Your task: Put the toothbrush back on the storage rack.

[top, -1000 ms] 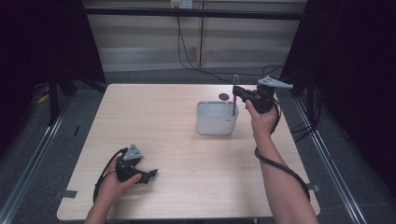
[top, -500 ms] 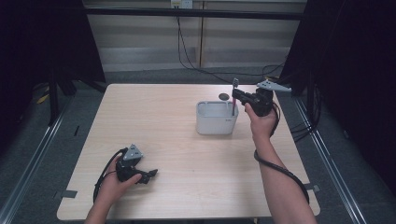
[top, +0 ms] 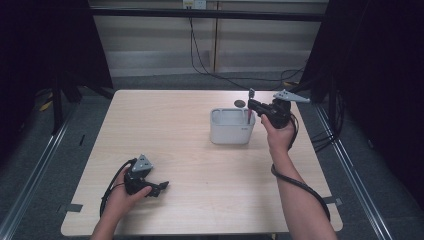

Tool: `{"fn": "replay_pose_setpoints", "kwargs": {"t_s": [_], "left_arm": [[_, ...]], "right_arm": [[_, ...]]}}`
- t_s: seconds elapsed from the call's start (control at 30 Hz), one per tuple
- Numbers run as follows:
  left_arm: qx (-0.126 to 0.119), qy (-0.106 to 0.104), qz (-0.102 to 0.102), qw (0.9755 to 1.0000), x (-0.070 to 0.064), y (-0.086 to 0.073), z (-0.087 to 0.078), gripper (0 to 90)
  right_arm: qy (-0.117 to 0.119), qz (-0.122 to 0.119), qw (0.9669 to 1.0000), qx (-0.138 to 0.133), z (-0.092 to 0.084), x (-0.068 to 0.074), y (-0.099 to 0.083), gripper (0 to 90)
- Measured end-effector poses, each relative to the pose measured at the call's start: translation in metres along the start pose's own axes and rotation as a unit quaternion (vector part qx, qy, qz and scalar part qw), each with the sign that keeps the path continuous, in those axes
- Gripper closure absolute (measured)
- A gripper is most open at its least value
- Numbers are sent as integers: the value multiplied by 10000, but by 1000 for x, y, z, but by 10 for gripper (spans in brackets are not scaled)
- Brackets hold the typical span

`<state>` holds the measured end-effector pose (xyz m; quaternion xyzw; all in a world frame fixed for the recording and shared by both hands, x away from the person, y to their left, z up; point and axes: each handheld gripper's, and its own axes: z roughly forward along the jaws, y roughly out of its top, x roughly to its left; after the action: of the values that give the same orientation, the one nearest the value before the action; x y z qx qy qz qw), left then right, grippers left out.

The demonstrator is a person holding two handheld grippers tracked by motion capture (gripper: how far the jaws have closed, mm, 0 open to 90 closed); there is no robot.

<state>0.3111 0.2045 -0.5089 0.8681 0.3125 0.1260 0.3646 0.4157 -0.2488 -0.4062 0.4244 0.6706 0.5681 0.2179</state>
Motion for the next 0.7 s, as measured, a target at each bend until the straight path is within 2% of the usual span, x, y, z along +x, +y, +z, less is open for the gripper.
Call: {"fn": "replay_pose_setpoints", "kwargs": {"t_s": [0.7], "left_arm": [[1, 0, 0, 10000, 0, 0, 0, 94]], "right_arm": [[-23, 27, 10000, 38, 0, 0, -13, 841]]}}
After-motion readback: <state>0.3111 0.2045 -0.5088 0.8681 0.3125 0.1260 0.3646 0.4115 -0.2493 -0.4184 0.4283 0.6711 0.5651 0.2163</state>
